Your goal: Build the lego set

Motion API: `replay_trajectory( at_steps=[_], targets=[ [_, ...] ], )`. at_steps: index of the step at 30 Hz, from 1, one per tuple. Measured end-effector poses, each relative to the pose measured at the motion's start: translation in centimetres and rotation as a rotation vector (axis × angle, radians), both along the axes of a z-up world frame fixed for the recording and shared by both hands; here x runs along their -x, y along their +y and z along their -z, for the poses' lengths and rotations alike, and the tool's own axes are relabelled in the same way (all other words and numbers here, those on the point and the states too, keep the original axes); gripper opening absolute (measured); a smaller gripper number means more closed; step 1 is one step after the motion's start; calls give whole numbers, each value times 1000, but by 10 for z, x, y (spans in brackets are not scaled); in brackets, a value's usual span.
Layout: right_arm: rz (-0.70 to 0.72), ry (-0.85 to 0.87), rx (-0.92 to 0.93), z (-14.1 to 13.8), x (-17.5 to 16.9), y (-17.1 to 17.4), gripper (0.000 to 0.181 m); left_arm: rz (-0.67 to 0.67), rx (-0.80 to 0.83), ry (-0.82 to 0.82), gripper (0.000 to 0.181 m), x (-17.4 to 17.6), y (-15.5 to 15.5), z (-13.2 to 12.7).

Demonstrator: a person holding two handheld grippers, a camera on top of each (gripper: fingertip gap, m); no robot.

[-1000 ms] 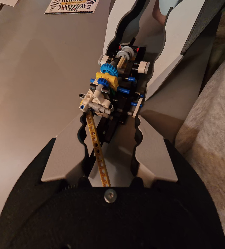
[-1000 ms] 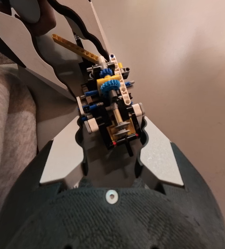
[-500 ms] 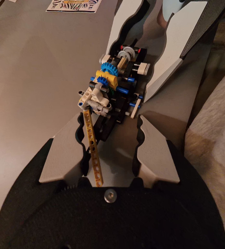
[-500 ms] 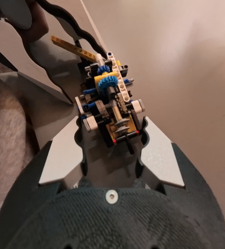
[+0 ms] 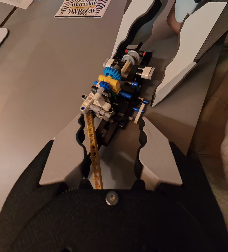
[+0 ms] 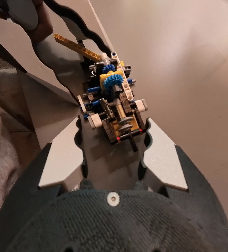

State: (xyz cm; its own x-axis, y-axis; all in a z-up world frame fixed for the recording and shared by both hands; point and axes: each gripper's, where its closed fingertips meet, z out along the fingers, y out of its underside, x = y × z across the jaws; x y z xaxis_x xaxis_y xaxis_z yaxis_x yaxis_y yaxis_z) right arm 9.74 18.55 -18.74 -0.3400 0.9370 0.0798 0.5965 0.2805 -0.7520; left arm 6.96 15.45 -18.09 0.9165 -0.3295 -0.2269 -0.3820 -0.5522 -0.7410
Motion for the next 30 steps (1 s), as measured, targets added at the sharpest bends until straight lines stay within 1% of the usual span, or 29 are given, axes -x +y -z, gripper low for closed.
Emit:
replay_trajectory(
  at_steps=[4, 6, 30],
  targets=[
    [-4, 0, 1, 0, 0, -1, 90, -4, -1, 7, 77, 0, 1, 0],
    [4, 1, 4, 0, 0, 0, 85, -7, 1, 3, 76, 0, 1, 0],
    [0, -11, 20, 0, -1, 0, 83, -23, -11, 8, 73, 2, 2, 0]
  ],
)
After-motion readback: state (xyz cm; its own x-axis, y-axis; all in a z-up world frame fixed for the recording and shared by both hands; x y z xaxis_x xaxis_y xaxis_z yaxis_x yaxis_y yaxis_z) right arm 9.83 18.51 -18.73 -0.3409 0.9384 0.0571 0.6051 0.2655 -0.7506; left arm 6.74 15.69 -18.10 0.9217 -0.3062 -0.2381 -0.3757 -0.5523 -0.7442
